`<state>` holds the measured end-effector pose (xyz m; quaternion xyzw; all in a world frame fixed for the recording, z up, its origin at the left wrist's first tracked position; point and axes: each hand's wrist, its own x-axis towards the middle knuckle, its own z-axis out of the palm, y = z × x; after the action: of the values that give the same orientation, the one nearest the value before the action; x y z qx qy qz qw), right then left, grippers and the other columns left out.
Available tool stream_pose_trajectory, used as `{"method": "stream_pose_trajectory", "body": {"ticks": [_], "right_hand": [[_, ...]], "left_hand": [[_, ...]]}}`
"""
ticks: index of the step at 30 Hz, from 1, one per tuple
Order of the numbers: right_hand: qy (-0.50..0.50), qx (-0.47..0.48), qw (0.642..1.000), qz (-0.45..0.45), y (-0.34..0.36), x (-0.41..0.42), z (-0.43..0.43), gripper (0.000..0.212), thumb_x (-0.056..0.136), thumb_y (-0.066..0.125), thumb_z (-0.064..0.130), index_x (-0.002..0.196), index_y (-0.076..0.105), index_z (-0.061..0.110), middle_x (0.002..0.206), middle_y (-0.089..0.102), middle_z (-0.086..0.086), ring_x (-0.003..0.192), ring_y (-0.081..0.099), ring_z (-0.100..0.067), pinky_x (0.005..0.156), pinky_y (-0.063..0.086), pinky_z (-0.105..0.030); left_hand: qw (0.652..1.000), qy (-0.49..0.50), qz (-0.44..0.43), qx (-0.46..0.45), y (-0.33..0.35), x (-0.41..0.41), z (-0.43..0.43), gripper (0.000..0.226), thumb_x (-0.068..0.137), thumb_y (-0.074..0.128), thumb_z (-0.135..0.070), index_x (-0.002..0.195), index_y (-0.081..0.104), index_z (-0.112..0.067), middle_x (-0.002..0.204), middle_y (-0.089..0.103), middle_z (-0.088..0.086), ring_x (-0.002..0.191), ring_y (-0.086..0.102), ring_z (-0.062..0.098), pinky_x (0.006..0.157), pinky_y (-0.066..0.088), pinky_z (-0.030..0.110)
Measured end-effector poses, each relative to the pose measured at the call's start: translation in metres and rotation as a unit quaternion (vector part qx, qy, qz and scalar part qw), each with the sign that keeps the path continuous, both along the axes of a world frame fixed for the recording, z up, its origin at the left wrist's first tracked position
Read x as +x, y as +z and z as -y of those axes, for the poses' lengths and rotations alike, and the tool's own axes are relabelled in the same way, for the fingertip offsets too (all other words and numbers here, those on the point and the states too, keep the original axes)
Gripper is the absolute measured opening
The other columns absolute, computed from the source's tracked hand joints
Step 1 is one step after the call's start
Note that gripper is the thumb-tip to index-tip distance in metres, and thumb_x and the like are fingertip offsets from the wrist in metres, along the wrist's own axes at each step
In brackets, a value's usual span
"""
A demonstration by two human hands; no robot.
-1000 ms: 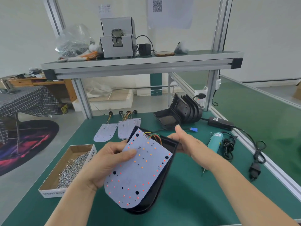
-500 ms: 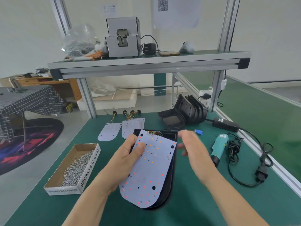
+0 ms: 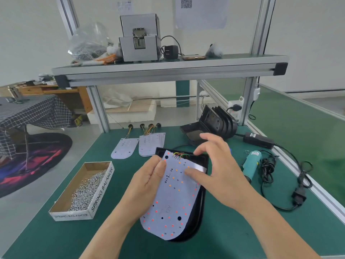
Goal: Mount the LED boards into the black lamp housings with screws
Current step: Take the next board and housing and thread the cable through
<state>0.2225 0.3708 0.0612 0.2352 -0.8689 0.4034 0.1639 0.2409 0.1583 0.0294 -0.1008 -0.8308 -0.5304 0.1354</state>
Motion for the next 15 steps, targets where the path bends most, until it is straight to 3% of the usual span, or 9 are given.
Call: {"method": "stream_pose_trajectory", "body": {"ticks": [4,6,9,11,13,15], "right_hand": [[0.017,0.011,1.0,0.0,-0.003,0.0,0.003,0.018,0.087,0.076,0.029,0.091,0.061,0.019,0.144,0.036,0.019,0.145,0.015,0.004,0.101,0.011,0.003],[0.024,-0.042,0.998,0.038,-0.005,-0.001,0.004,0.013,0.091,0.071,0.022,0.082,0.063,0.018,0.138,0.044,0.022,0.137,0.034,0.003,0.098,0.023,-0.001],[0.038,-0.174,0.981,0.081,-0.006,-0.002,0.007,0.016,0.096,0.062,0.009,0.08,0.059,0.012,0.126,0.055,0.019,0.109,0.054,0.005,0.079,0.04,-0.01],[0.023,-0.201,0.977,0.063,-0.006,-0.003,0.011,0.015,0.098,0.058,0.005,0.083,0.057,0.008,0.119,0.059,0.012,0.111,0.055,0.003,0.081,0.041,-0.009],[-0.001,-0.184,0.982,0.032,-0.006,-0.003,0.015,0.016,0.099,0.056,0.006,0.083,0.055,0.009,0.111,0.062,0.007,0.106,0.056,-0.003,0.08,0.04,-0.011],[0.003,-0.15,0.989,0.003,-0.004,-0.003,0.018,0.018,0.098,0.056,0.005,0.082,0.052,0.009,0.104,0.061,0.002,0.098,0.055,-0.01,0.075,0.04,-0.014]], "left_hand": [[1.0,0.015,-0.021,-0.013,0.002,0.0,-0.001,0.044,0.1,0.038,-0.056,0.077,0.035,-0.019,0.069,0.034,-0.013,0.062,0.031,0.007,0.054,0.032,0.017],[1.0,0.01,-0.01,-0.012,0.003,0.001,0.0,0.044,0.1,0.036,-0.057,0.076,0.036,-0.021,0.07,0.036,-0.012,0.064,0.033,0.007,0.058,0.033,0.017],[0.999,-0.031,0.037,0.009,0.0,-0.001,0.006,0.053,0.099,0.034,-0.06,0.087,0.05,-0.011,0.085,0.053,0.007,0.079,0.051,0.022,0.077,0.046,0.037],[0.998,-0.043,0.053,0.016,-0.004,0.0,0.008,0.058,0.097,0.033,-0.061,0.094,0.054,-0.007,0.097,0.058,0.013,0.092,0.055,0.03,0.087,0.048,0.046],[0.998,-0.04,0.039,0.013,-0.007,0.002,0.006,0.053,0.095,0.033,-0.065,0.093,0.054,-0.016,0.092,0.056,0.006,0.088,0.053,0.025,0.085,0.047,0.041],[1.0,-0.024,0.017,-0.003,-0.01,0.001,0.001,0.031,0.093,0.036,-0.065,0.1,0.051,-0.039,0.092,0.058,-0.013,0.084,0.054,0.008,0.078,0.045,0.02]]}}
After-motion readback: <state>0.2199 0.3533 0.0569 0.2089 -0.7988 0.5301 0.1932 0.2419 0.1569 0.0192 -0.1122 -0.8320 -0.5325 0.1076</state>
